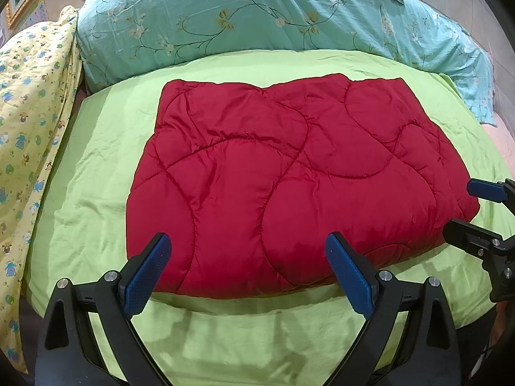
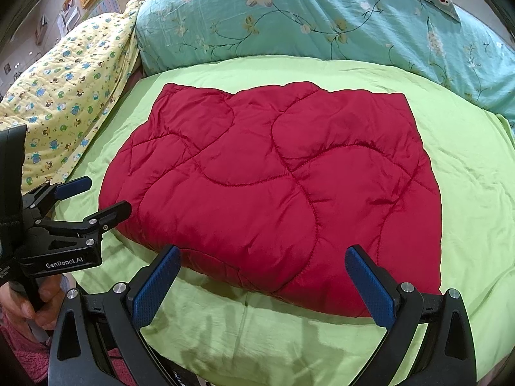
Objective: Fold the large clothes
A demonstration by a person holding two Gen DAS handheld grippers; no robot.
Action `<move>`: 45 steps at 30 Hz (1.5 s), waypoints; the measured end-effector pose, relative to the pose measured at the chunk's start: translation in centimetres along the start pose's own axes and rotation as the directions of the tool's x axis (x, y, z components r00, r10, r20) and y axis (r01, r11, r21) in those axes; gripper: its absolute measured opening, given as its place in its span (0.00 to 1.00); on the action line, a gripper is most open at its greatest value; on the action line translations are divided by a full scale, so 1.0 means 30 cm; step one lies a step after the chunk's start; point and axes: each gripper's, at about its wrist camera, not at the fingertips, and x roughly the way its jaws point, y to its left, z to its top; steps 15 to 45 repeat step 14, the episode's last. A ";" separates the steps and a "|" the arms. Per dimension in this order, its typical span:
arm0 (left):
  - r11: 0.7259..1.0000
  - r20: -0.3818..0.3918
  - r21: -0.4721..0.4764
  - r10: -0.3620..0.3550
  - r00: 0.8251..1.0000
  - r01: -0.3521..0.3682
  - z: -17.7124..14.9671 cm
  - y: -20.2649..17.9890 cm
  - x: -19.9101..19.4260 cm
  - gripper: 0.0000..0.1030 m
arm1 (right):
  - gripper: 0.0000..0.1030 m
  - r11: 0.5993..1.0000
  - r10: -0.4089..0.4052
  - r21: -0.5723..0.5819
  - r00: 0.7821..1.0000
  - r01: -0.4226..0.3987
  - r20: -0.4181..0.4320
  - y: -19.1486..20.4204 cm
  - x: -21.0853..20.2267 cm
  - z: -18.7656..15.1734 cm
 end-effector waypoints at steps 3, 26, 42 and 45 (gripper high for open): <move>1.000 0.000 -0.002 0.001 1.000 -0.001 0.002 0.007 0.002 0.94 | 1.00 1.000 -0.005 0.002 1.000 0.005 0.002 -0.002 -0.002 0.001; 0.999 -0.020 -0.032 -0.013 1.000 0.013 0.012 0.036 0.032 0.94 | 0.99 0.999 -0.019 0.026 1.000 0.019 -0.017 -0.031 0.044 0.003; 0.999 -0.020 -0.032 -0.013 1.000 0.013 0.012 0.036 0.032 0.94 | 0.99 0.999 -0.019 0.026 1.000 0.019 -0.017 -0.031 0.044 0.003; 0.999 -0.020 -0.032 -0.013 1.000 0.013 0.012 0.036 0.032 0.94 | 0.99 0.999 -0.019 0.026 1.000 0.019 -0.017 -0.031 0.044 0.003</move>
